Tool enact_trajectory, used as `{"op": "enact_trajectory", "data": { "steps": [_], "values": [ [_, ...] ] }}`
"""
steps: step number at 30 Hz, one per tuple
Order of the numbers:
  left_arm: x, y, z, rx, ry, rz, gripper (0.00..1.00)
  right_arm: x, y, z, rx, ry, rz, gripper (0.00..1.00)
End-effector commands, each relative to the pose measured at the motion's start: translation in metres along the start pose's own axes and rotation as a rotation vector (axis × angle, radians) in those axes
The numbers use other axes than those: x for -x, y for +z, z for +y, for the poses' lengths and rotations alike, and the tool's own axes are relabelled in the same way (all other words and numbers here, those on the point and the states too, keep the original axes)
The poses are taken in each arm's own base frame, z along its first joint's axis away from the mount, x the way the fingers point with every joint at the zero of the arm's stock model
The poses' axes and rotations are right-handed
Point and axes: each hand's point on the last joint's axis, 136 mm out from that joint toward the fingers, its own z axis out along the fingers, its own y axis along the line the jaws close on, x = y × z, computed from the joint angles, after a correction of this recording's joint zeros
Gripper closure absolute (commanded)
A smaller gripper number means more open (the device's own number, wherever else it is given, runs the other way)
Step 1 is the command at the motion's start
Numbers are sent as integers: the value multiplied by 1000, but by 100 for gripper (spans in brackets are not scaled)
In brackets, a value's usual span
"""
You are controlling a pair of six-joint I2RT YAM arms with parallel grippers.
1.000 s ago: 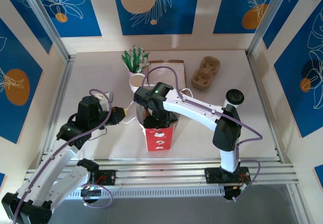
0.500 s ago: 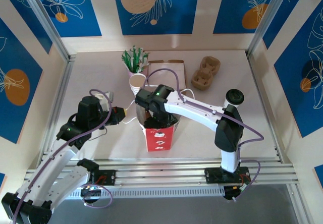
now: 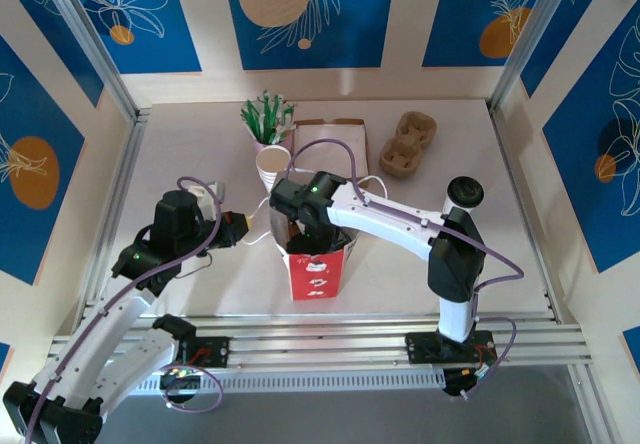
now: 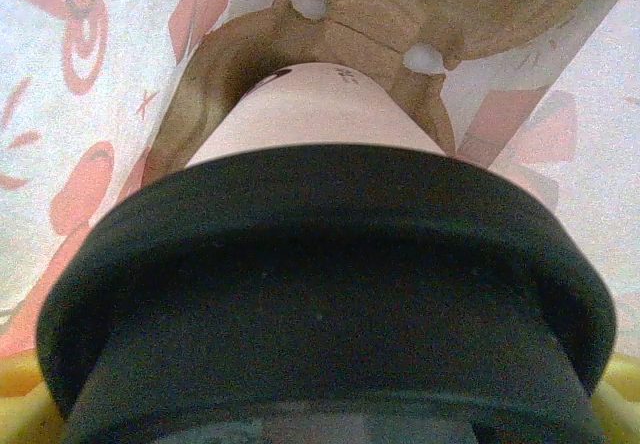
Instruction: Pack the takeout coffee
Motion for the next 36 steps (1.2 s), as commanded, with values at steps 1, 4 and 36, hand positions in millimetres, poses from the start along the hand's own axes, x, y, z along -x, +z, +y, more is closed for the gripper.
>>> {"op": "enact_trajectory", "data": {
  "steps": [1,4,36],
  "values": [
    [-7,2,1,7,12,17,100,-11,3,0,27,31,45,16],
    [-6,2,1,7,14,16,100,-12,5,0,27,32,48,16],
    [-6,1,0,9,20,18,100,-10,-3,4,18,16,21,9]
  ]
}}
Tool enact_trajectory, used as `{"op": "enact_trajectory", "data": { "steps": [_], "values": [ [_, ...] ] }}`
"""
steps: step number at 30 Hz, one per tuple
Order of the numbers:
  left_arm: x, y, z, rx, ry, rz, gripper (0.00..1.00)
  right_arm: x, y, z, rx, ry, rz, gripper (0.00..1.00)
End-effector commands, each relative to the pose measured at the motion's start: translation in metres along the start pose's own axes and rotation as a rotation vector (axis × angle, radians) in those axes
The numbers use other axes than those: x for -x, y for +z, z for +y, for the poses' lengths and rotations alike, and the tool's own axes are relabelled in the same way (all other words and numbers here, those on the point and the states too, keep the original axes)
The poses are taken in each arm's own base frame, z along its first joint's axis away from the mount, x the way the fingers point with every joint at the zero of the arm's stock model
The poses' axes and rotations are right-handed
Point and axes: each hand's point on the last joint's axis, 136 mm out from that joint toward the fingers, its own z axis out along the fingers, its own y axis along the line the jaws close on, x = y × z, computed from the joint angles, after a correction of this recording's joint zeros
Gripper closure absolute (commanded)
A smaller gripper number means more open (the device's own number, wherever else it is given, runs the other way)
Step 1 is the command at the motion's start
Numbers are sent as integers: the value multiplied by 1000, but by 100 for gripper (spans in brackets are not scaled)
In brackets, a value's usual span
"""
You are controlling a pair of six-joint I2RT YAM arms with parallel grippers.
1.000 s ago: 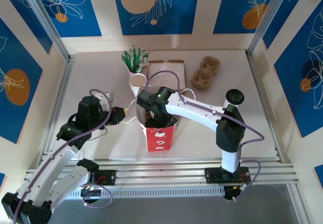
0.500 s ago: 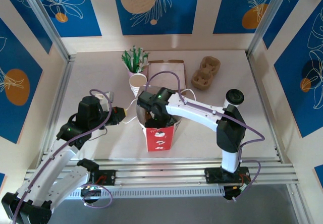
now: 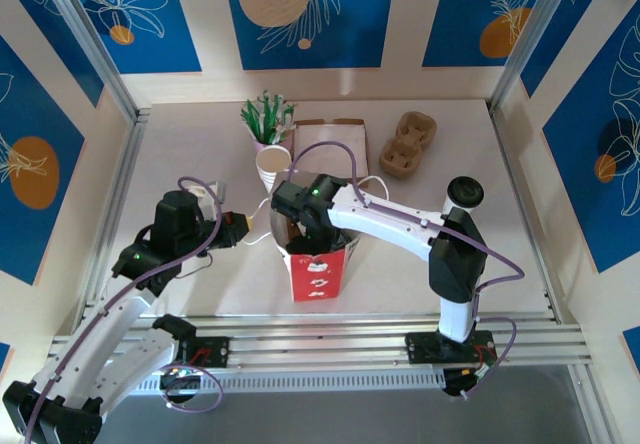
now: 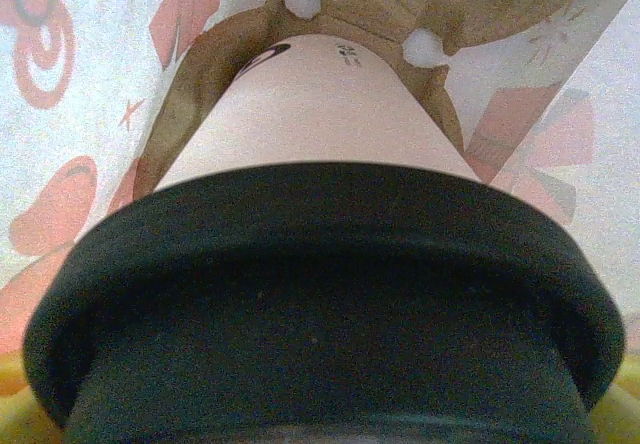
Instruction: Pack the takeout coffee
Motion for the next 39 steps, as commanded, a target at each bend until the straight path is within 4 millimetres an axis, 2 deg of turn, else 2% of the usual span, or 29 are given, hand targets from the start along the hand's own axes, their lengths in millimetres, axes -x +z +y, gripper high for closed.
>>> {"op": "enact_trajectory", "data": {
  "steps": [1,10,11,39],
  "values": [
    [-5,1,1,11,17,15,100,-7,-10,4,5,-3,14,8],
    [-6,0,1,11,22,17,100,-3,-21,5,6,-11,-11,4],
    [-5,0,1,11,22,17,100,-3,-21,5,6,-11,-11,1],
    [-3,-1,0,15,30,18,100,0,-36,5,7,-23,-51,1]
  ]
}}
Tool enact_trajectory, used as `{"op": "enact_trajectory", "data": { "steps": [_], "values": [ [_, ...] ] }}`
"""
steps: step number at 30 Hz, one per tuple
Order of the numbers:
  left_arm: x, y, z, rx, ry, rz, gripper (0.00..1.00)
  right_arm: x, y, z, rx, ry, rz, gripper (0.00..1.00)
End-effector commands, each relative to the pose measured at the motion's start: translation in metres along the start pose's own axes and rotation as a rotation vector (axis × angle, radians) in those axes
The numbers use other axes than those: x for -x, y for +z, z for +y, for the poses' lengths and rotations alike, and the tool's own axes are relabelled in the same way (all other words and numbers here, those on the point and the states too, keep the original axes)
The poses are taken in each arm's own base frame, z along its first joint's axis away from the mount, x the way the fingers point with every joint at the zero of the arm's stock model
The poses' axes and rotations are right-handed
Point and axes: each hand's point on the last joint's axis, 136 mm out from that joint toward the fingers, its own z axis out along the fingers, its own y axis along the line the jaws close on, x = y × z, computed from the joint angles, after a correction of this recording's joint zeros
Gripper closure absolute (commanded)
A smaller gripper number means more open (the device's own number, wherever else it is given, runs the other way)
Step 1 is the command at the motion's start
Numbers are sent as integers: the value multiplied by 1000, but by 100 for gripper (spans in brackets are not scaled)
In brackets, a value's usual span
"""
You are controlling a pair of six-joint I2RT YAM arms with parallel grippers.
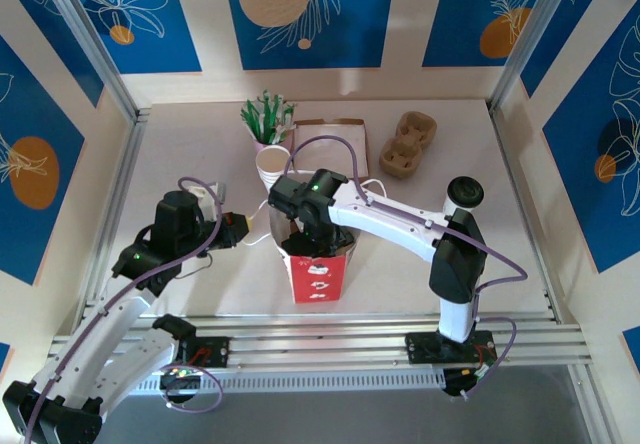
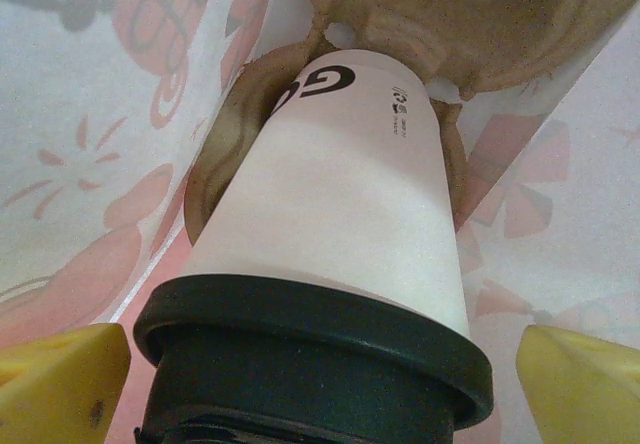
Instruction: Pack the takeout coffee
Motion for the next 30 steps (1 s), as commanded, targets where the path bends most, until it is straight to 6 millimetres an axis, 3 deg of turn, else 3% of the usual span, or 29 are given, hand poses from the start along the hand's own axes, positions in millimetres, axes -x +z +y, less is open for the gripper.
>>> {"op": "enact_trajectory", "data": {
  "steps": [1,30],
  "values": [
    [-1,-1,-1,11,28,9,100,-3,-17,0,3,-13,-24,1],
    [-1,-1,-3,6,27,9,100,-5,-19,1,6,-16,-31,1]
  ]
}}
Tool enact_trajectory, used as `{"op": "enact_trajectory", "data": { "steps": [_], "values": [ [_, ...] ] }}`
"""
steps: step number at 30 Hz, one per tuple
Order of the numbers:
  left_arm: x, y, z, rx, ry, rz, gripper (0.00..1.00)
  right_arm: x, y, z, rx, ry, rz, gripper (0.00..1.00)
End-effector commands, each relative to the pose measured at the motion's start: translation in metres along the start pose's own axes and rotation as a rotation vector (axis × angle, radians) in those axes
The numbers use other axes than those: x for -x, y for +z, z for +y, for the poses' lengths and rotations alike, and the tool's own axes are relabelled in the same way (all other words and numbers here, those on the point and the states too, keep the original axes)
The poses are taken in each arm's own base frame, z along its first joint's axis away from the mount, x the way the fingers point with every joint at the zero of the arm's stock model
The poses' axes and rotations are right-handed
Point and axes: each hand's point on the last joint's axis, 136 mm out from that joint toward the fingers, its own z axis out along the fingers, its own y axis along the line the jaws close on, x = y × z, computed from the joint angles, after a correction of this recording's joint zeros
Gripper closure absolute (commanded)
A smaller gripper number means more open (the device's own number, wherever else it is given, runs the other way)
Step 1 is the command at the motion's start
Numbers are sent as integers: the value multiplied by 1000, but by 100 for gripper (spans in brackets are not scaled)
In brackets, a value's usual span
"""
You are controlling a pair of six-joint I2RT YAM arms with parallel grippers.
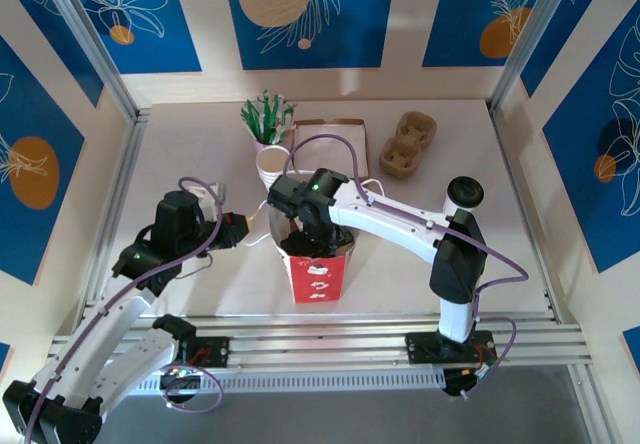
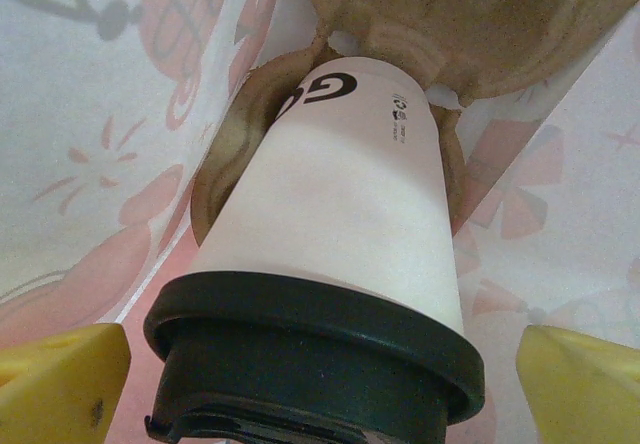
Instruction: Pack the takeout coffee
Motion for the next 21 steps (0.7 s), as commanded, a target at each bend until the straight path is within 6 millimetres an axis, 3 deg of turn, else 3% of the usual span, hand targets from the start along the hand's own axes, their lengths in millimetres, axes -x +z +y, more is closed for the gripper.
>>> {"op": "enact_trajectory", "data": {
  "steps": [1,21],
  "values": [
    [0,-1,-4,1,28,6,100,-6,-15,1,8,-12,-18,1],
    [0,-1,-4,1,27,6,100,-7,-18,1,7,-17,-27,1]
  ]
}}
